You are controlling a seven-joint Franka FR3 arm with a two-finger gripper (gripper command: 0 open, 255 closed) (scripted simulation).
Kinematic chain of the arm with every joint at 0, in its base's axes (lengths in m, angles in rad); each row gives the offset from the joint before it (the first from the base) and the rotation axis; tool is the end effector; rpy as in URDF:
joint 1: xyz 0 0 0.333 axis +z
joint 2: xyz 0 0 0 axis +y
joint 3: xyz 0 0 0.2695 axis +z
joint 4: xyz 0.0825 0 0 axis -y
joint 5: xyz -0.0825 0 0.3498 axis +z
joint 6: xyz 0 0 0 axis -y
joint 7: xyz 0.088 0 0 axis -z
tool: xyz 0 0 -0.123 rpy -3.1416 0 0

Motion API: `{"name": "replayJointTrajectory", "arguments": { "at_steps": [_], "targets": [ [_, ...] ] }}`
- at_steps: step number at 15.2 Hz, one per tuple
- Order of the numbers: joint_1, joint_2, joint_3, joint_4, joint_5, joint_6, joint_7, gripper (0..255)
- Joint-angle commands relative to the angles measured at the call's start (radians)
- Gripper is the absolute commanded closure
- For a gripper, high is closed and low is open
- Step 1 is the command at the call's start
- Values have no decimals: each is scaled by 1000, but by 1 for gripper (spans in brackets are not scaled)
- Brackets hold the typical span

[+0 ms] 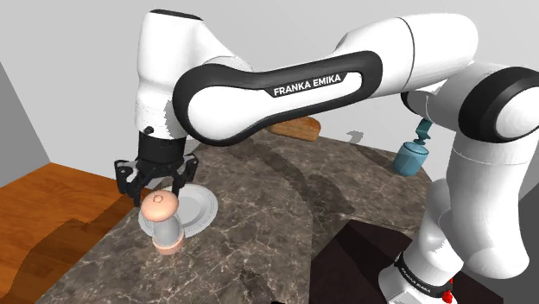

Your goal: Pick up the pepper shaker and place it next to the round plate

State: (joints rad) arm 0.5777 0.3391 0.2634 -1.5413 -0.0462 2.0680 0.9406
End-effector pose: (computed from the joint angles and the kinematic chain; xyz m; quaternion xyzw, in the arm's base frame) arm 0.4382 0.4585 0.4336 -0.9935 0.0520 -0.0461 0.0906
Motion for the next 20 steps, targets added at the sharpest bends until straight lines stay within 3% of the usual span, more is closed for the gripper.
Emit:
{"name": "replayJointTrajectory", "arguments": {
  "at_steps": [1, 5, 8, 20],
  "targets": [
    [34, 60, 4, 88, -25, -28, 40, 255],
    [116, 199, 6, 300, -73, -102, 113, 255],
    [188, 334, 0, 519, -106, -187, 154, 255],
    [173, 330, -4, 349, -109, -23, 162, 255]
  ]
}}
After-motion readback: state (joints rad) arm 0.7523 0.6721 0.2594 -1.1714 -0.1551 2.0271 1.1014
